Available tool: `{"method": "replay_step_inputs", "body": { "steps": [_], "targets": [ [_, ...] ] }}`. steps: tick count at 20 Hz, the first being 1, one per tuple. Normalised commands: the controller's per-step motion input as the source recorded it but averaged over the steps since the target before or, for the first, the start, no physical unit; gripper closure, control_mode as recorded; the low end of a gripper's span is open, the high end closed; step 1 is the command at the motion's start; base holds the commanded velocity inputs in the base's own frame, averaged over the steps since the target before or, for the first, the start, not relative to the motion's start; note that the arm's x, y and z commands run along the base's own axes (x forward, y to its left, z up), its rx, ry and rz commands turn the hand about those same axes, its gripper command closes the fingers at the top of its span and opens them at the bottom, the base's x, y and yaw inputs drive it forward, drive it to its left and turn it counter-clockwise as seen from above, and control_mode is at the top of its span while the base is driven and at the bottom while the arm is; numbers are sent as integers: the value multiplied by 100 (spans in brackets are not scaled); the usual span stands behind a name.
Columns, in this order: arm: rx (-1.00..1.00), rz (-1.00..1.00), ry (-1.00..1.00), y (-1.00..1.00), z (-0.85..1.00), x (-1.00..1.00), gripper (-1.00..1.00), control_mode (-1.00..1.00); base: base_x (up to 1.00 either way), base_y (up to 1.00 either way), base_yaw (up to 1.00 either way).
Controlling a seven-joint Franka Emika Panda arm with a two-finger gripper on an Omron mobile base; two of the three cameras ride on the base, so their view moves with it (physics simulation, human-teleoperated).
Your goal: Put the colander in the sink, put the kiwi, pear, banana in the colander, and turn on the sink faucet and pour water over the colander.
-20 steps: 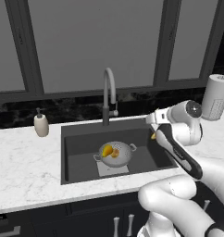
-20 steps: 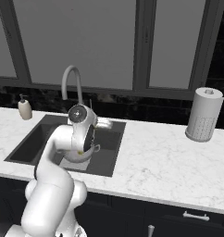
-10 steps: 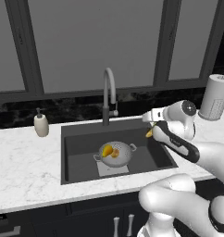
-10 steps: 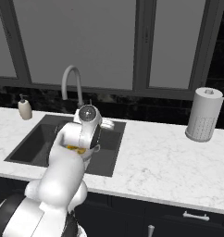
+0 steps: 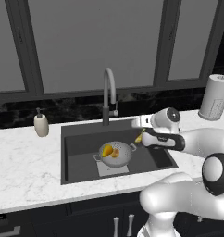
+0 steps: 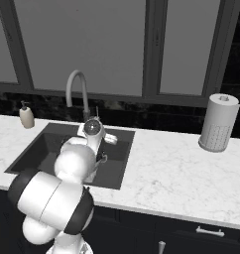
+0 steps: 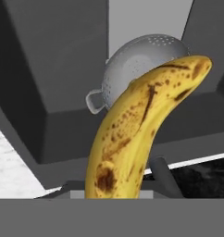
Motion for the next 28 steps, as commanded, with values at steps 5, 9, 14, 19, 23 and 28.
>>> {"method": "replay_step_inputs", "body": {
  "steps": [5, 9, 14, 19, 23, 28],
  "targets": [
    [0, 0, 16, 34, -39, 49, 100, -100, 0, 0, 0],
    [0, 1, 19, 20, -37, 43, 100, -100, 0, 0, 0],
    [0, 2, 20, 5, -38, 34, 100, -100, 0, 0, 0],
    [5, 0, 9, 0, -37, 12, 100, -100, 0, 0, 0],
    [11, 0, 1, 0, -36, 2, 100, -100, 0, 0, 0],
    [9, 0, 0, 0, -36, 4, 100, -100, 0, 0, 0]
  ]
}}
